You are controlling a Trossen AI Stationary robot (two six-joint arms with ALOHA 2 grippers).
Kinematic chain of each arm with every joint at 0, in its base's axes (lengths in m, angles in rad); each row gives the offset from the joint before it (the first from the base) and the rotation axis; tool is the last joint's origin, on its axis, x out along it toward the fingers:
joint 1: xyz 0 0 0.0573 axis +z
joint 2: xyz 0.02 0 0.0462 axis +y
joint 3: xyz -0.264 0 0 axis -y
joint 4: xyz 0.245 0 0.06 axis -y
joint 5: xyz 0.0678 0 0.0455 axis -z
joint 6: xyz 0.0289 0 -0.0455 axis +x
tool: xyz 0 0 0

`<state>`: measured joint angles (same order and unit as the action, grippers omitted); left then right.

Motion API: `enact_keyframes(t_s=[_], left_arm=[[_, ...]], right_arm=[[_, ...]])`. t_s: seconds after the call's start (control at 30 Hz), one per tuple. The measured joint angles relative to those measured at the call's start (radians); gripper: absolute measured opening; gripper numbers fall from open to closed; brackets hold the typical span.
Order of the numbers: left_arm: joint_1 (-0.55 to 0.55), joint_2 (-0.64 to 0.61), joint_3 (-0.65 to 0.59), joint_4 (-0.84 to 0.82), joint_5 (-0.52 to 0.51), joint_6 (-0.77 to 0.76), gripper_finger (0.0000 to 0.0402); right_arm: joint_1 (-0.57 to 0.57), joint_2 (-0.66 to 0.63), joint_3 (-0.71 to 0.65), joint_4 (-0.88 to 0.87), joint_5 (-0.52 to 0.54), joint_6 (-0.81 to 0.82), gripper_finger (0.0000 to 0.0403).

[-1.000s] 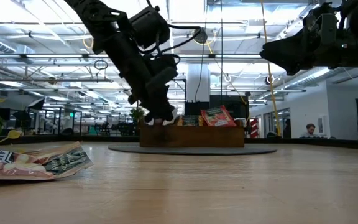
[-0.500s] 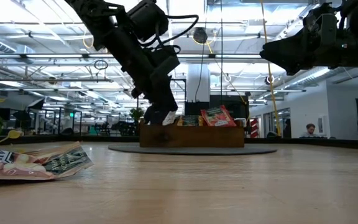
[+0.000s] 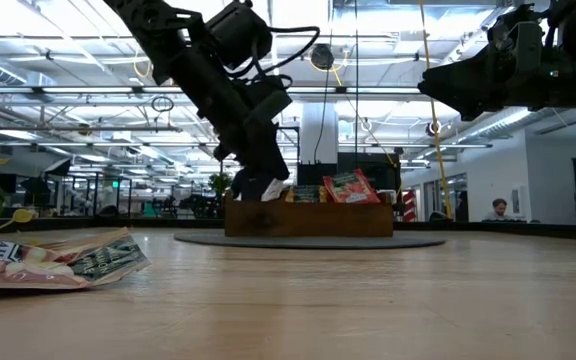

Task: Pick & Place Tea
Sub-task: Put the brown tea bag into the left section of the wooden organizer

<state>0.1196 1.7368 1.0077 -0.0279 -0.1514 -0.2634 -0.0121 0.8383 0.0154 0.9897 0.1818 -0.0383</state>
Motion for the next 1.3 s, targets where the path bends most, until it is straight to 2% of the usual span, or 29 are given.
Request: enact_keyframes(t_s=[0.83, 1.1, 1.2, 1.3], left_arm=[[0.027, 0.080, 0.002, -0.004, -0.078, -0.027, 0.0000], [-0.023, -0.021, -0.002, -0.025, -0.053, 0.027, 0.0014], [-0.043, -0.089, -0.002, -0.092, -0.057, 0.072, 0.0027], [-0.089, -0.171, 0.000, -0.219, -0.049, 0.077, 0.0058]], right_arm=[[0.000, -0.001, 0.000, -0.003, 0.000, 0.000, 0.0155], [0.000, 0.002, 0.000, 0.000, 0.000, 0.000, 0.0155], [0.000, 0.002, 0.000, 0.005, 0.000, 0.000, 0.0155], [0.000, 0.004, 0.000, 0.000, 0.000, 0.000, 0.0155]])
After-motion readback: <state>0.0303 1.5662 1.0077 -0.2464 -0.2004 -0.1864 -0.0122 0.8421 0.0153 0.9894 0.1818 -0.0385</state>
